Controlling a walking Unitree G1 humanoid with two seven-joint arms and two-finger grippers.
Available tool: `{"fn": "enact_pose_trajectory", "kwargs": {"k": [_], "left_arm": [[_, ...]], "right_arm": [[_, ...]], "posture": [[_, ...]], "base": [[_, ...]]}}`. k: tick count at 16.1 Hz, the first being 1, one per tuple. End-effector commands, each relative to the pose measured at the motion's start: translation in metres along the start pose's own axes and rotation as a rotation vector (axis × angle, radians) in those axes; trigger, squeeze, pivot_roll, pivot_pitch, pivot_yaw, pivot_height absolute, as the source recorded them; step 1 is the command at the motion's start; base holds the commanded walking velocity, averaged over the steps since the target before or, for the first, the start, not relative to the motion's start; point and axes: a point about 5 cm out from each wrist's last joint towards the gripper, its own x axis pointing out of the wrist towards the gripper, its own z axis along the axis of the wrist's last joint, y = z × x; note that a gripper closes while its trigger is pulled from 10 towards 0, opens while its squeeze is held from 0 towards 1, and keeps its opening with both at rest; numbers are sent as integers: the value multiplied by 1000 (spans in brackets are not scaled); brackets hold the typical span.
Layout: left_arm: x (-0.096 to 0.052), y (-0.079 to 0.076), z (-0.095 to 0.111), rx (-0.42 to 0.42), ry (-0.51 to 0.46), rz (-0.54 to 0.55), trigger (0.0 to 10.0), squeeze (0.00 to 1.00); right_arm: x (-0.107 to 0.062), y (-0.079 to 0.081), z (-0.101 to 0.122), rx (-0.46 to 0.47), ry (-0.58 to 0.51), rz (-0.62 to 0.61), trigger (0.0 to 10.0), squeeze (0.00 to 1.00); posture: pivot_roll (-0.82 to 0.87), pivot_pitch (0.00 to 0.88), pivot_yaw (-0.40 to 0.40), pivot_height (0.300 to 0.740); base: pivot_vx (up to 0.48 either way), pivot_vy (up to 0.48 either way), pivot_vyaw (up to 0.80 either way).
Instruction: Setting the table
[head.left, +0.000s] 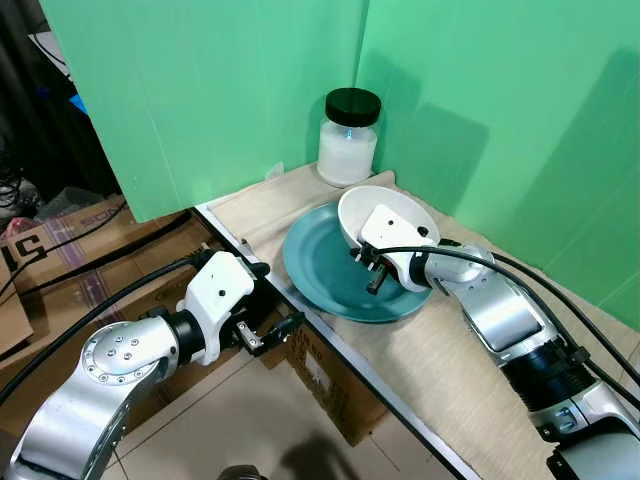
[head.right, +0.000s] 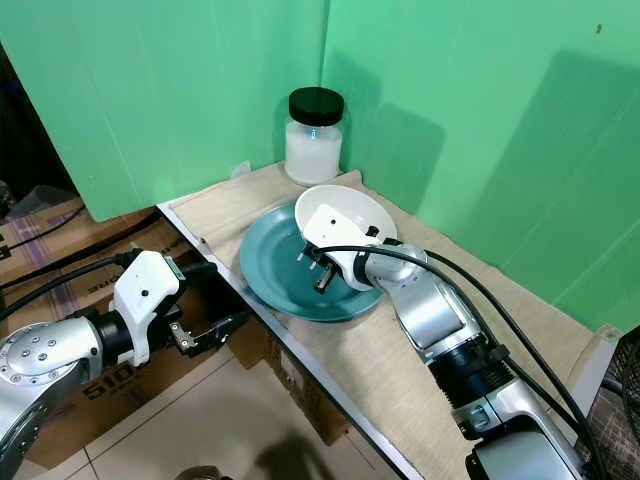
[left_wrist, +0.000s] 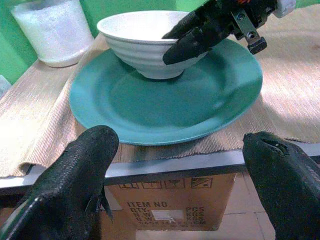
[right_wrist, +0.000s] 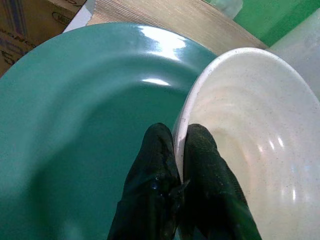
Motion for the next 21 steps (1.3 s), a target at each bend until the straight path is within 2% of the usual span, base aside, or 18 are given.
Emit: {"fn": "enact_pose_trajectory", "kwargs": {"k": [1,6,8,9,10,11,13,15,17,18,21], "left_arm": [[0,0,0,21,10,10,10000,0],[1,0,0,26,9,27,10000,0],[1,1,3,48,-15,67,10000,0],[4,6,7,60,-44,164,10000,0],[7,8,11,66,-74,231,10000,0],[8,9,15,68,-102,270,10000,0],[11,13,19,54,-120,360,10000,0],[17,13,22,27,-145,409,10000,0],[21,14,24,2,-168,452,10000,0],[23,11,23,18,-164,455,10000,0],[18,6,13,10,-122,453,10000,0]], "right_arm": [[-7,-18,16,-21,-58,-79,0,0],[-26,-31,31,12,-136,-162,0,0],[-44,-33,34,10,-193,-205,0,0],[-62,-32,38,81,-280,-295,10000,0],[-73,-29,37,135,-335,-339,10000,0],[-79,-25,37,137,-358,-348,10000,0],[-86,-18,31,227,-397,-432,10000,0],[-88,2,25,294,-399,-475,10000,0],[-88,9,24,300,-385,-479,10000,0],[-86,15,23,271,-362,-483,10000,0],[-87,17,20,243,-333,-513,10000,0]], "posture": [[175,0,-58,740],[177,0,-64,740],[177,0,-72,740],[176,0,-77,740],[173,0,-77,740],[170,0,-75,740],[165,0,-73,740],[134,0,-54,740],[134,0,-51,740],[132,0,-53,740],[137,0,-65,740]], "base": [[0,0,0],[0,0,0],[0,0,0],[0,0,0],[0,0,0],[0,0,0],[0,0,-575],[0,0,-794],[0,0,-800],[0,0,-800],[0,0,-800]]}}
